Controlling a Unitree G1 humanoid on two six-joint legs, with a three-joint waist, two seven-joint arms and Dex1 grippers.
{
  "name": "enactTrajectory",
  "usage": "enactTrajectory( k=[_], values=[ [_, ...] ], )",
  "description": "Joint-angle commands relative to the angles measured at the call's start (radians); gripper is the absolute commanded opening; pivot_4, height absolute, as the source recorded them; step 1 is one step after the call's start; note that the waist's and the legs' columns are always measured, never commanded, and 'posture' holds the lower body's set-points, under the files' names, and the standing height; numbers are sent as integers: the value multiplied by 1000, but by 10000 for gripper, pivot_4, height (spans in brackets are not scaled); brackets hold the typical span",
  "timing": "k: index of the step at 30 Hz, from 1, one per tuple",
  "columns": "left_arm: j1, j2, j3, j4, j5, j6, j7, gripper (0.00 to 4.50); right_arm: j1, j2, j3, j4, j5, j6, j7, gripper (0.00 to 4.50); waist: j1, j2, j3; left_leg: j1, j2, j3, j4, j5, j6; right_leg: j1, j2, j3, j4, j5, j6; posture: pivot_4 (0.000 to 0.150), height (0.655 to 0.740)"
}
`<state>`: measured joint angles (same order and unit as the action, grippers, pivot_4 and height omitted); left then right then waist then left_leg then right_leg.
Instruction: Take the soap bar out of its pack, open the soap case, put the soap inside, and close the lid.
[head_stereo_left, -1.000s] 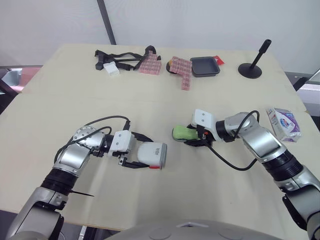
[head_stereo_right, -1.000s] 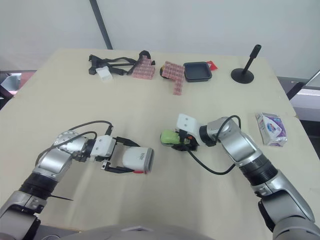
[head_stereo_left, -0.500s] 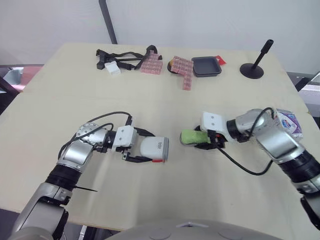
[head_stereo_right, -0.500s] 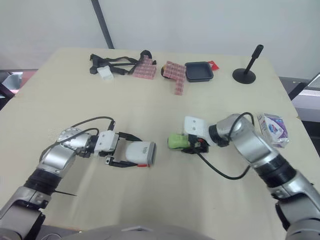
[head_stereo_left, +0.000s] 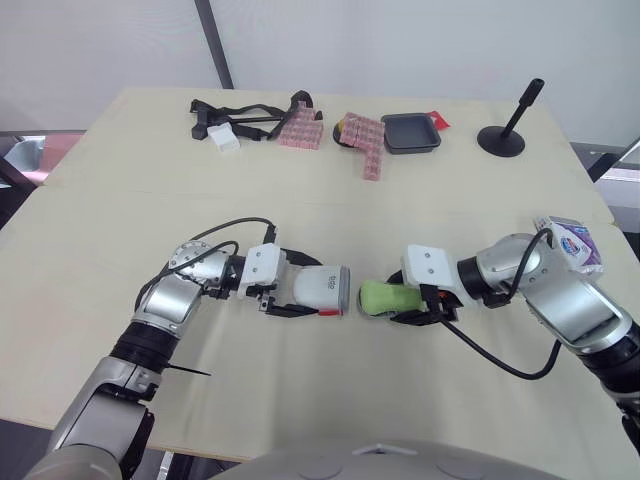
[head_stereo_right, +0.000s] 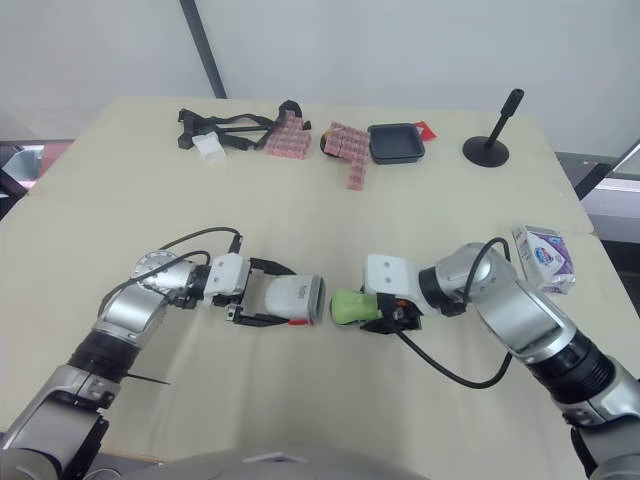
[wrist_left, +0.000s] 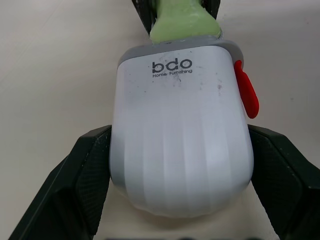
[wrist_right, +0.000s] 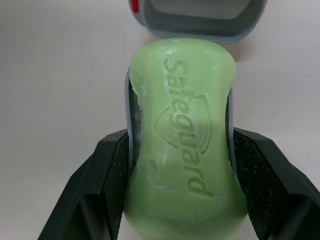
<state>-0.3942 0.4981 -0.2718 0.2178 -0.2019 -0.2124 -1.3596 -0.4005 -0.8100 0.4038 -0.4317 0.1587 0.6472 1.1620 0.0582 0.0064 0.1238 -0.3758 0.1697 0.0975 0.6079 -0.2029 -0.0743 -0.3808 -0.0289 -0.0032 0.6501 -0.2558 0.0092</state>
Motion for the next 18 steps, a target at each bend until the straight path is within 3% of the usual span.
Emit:
enactTrajectory(
  k=[1, 18],
  values=[
    [-18, 4, -1, -21, -3, -17, -6, 34657, -27, 1, 11, -31, -12, 12, -10, 25524, 0, 0, 0, 0, 0, 0, 0, 0, 0, 0, 0, 0, 0, 0, 0, 1500, 7400],
    [-37, -38, -16, -34, -7, 1, 22, 34657, -143, 63, 85, -14, -19, 128, -46, 25524, 0, 0, 0, 0, 0, 0, 0, 0, 0, 0, 0, 0, 0, 0, 0, 1500, 7400]
  ],
)
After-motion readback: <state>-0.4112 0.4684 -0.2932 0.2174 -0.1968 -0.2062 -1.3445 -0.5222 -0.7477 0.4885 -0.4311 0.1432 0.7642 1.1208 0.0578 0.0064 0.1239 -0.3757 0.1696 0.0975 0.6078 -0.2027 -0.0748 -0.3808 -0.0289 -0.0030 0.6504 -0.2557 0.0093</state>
